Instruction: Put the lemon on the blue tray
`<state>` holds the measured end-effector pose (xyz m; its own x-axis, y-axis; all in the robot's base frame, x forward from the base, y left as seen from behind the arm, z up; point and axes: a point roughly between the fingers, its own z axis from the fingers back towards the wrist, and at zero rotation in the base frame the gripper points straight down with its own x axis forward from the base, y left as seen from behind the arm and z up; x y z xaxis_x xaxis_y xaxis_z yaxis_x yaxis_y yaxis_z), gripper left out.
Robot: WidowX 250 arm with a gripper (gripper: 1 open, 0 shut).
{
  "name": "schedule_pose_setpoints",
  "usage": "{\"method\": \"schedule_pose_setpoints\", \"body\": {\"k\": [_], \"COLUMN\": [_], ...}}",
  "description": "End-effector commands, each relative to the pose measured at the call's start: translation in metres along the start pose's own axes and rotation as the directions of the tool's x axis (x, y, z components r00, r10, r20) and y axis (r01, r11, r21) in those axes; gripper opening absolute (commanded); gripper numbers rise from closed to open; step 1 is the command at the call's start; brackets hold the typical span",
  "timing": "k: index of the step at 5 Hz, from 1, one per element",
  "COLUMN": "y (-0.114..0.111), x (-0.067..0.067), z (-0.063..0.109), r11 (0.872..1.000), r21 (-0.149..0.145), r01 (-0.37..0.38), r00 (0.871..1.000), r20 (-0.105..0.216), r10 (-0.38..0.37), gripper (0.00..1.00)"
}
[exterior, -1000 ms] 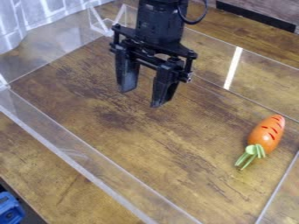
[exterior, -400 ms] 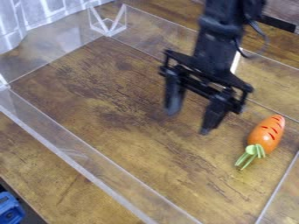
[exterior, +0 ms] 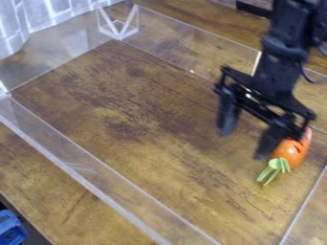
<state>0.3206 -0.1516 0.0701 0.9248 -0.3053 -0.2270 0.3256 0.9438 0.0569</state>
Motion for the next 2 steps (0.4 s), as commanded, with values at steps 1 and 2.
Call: {"method": "schedule_pose_setpoints", "body": {"k": [1, 2], "y": [-0.0133, -0.007], "x": [0.0079, 0.011], "z": [0.0198, 0.0134], "r11": [0.998, 0.997], "r21": [0.023, 0.025], "r01": [0.063, 0.067], "r00": [0.997, 0.996], "r20": [0.054, 0.056], "r10": [-0.064, -0.068], "gripper": [1.0, 1.0]}}
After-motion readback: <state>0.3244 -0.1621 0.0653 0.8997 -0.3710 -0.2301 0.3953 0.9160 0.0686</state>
